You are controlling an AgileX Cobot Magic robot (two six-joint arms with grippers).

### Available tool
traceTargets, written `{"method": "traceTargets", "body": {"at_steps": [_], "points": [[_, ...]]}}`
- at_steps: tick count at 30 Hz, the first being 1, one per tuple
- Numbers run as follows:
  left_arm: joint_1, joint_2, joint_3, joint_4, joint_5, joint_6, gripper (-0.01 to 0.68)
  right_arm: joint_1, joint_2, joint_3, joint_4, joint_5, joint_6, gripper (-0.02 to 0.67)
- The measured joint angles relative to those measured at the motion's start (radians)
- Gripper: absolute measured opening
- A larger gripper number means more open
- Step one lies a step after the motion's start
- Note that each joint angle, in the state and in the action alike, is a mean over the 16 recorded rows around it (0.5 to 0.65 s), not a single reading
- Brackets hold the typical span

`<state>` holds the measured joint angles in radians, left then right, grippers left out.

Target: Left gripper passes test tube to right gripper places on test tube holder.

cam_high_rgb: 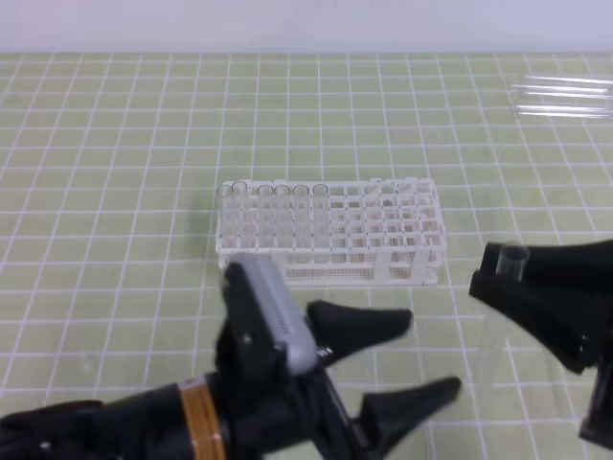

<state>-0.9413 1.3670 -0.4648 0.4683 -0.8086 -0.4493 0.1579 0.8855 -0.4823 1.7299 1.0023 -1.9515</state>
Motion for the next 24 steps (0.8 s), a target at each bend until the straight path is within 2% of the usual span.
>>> {"method": "traceTargets", "body": {"at_steps": [4,11,18,20,24], "points": [[0.042,-0.072,0.015,0.002,0.064,0.011,0.444,0.000,0.000,-0.033,0.001,-0.054,-0.022,0.102],[0.092,-0.270,0.046,0.018,0.289,0.017,0.225,0.000,0.017,-0.089,0.002,-0.109,-0.049,0.102],[0.100,-0.517,0.098,0.033,0.525,0.014,0.026,0.000,0.080,-0.121,0.003,-0.082,-0.051,0.102],[0.100,-0.587,0.116,0.034,0.584,0.009,0.000,0.000,0.104,-0.127,0.003,-0.067,-0.052,0.102],[0.100,-0.728,0.152,0.030,0.687,-0.004,0.000,0.000,0.149,-0.141,0.002,-0.035,-0.056,0.102]]}}
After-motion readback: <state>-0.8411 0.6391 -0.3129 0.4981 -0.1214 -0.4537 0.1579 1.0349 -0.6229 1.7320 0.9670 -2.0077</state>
